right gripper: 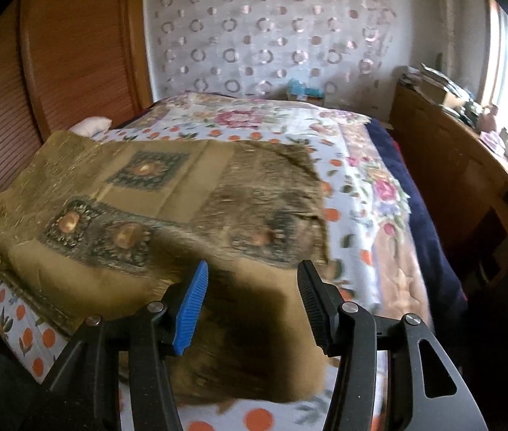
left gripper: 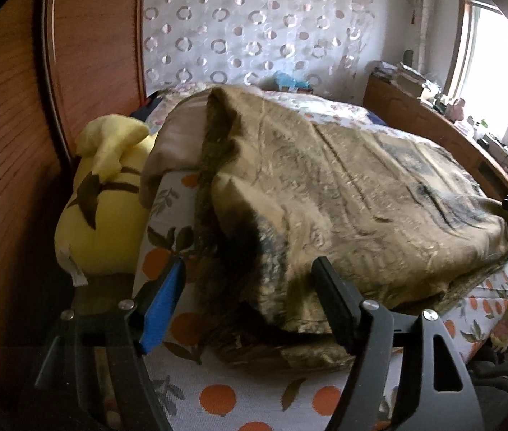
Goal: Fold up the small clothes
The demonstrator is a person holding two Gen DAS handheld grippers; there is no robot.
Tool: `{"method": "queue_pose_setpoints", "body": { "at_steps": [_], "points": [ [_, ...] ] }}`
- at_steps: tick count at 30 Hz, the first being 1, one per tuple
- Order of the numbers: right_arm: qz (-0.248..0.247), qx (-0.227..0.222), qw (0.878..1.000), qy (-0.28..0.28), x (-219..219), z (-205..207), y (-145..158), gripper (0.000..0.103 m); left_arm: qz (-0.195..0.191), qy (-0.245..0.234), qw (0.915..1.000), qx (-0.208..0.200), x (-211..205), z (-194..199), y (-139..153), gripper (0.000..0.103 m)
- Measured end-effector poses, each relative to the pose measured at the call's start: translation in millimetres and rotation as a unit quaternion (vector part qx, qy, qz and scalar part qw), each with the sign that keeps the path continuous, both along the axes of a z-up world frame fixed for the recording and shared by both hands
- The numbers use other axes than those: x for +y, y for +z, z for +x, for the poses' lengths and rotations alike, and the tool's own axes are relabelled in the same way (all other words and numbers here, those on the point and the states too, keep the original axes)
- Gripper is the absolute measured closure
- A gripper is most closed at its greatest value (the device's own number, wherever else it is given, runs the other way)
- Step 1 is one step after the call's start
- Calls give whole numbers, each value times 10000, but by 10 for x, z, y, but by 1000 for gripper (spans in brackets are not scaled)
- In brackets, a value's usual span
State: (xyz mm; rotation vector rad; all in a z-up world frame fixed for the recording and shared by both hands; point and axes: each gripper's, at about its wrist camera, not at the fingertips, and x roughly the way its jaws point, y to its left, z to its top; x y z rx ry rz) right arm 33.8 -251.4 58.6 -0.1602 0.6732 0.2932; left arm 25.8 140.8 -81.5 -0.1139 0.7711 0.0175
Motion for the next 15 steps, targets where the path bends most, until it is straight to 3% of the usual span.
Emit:
{"method": "queue_pose_setpoints", "body": {
  "at_steps": [7, 15],
  "points": [
    [-109, 264, 9986, 434, 293, 204, -267, 49, -42, 82, 9998, 170, 39, 14, -129, 30],
    [-178, 472, 9973, 532, 350, 396, -416, 49, -43, 79, 9997, 222, 43, 11, -176, 29]
  ]
}}
